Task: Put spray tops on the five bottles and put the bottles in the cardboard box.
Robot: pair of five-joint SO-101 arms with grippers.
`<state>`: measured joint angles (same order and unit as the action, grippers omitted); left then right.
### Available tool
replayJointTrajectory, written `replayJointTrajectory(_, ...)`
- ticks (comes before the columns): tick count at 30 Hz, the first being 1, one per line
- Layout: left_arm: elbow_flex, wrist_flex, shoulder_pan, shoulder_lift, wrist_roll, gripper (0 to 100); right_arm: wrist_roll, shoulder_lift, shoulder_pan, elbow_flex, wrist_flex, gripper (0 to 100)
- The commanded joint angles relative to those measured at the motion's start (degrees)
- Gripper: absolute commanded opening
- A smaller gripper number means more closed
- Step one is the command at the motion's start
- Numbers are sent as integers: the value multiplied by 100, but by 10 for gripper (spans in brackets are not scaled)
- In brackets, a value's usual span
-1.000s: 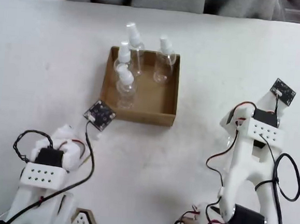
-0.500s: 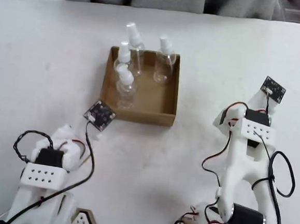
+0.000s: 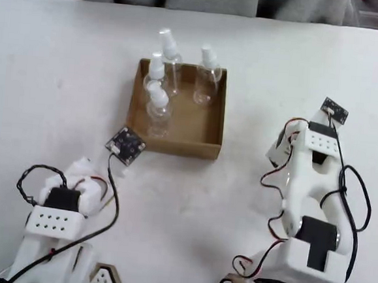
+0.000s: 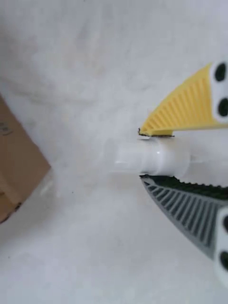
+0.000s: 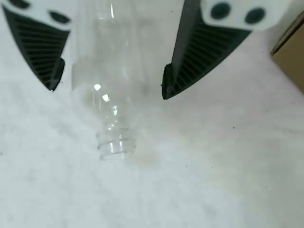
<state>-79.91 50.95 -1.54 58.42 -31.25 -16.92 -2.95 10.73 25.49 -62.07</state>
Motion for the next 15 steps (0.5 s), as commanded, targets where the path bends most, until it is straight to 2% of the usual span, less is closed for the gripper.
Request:
replayJointTrajectory(1, 44, -105, 84, 119, 26, 20, 220, -75, 57, -387, -92, 303)
replayJointTrajectory(15, 44, -105, 84, 119, 26, 20, 264, -198, 22, -387, -48, 304)
